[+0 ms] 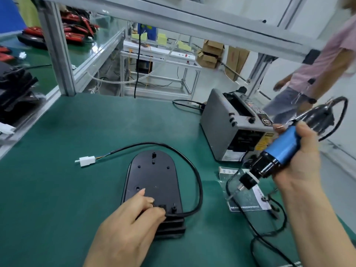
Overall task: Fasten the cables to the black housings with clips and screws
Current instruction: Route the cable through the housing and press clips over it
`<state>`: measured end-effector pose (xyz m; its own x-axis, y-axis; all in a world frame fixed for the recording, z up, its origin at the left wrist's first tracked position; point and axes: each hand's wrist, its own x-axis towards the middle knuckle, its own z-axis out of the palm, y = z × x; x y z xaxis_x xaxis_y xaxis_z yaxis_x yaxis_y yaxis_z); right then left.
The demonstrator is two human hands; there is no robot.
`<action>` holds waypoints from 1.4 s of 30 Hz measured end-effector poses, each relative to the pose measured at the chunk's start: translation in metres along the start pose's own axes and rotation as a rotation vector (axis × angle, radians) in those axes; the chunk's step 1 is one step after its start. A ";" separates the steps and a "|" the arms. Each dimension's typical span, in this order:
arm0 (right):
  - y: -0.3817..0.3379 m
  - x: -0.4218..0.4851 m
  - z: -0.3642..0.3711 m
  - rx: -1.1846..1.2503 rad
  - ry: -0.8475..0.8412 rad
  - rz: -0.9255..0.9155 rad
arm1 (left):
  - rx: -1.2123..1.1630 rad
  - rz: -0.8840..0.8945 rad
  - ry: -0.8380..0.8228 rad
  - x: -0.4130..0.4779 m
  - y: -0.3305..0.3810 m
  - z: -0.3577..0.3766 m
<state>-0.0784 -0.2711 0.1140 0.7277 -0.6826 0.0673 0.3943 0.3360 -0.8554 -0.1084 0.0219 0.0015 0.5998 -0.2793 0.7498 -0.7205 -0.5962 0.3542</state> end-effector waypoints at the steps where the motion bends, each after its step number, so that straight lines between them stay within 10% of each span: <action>1: 0.000 0.006 -0.011 -0.054 0.047 0.006 | 0.007 0.003 0.001 0.000 0.000 0.000; 10: 0.018 0.033 -0.082 -0.433 0.285 0.240 | -0.072 -0.025 0.017 0.000 0.001 0.001; 42: 0.031 0.074 -0.093 -1.257 -0.010 0.459 | -0.047 0.015 0.021 0.001 0.002 0.000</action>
<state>-0.0646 -0.3717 0.0450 0.6607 -0.6629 -0.3522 -0.6619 -0.2932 -0.6899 -0.1096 0.0204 0.0027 0.5817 -0.2722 0.7665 -0.7452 -0.5560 0.3681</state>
